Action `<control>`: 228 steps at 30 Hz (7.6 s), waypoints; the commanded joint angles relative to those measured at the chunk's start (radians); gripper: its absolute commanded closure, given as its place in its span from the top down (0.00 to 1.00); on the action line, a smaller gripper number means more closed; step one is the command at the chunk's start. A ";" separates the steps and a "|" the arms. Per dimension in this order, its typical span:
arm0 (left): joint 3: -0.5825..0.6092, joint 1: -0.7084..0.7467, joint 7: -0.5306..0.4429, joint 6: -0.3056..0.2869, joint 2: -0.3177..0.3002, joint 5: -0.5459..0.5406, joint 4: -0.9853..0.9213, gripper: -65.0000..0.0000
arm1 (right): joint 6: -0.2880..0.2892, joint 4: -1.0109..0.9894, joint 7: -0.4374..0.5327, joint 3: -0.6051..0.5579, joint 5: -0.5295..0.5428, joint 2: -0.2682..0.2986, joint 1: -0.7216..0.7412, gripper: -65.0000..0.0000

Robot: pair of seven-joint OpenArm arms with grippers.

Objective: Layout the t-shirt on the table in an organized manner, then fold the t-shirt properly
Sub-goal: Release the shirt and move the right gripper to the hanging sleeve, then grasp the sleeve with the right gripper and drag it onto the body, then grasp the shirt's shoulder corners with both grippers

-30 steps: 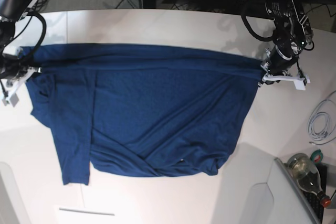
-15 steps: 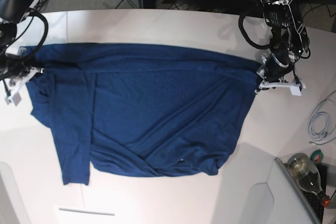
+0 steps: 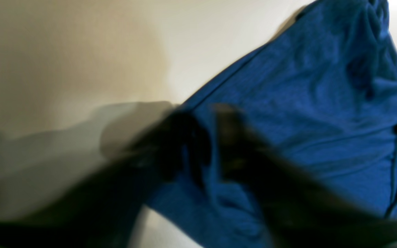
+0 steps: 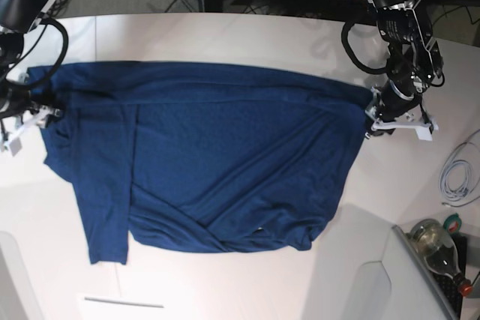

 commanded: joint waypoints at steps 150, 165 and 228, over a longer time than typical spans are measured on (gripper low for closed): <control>-0.481 0.306 -0.060 -0.018 -0.018 -0.010 0.214 0.00 | -0.208 0.199 0.373 -1.035 0.014 -0.247 0.060 0.00; -0.406 0.311 -0.060 -0.018 -0.020 -0.010 0.217 0.00 | -0.237 0.211 0.375 -1.116 0.014 -0.256 0.057 0.40; -0.041 0.127 -0.272 -0.363 -0.024 -0.011 -0.216 0.47 | 0.244 0.179 0.284 0.369 0.035 -0.176 -0.268 0.81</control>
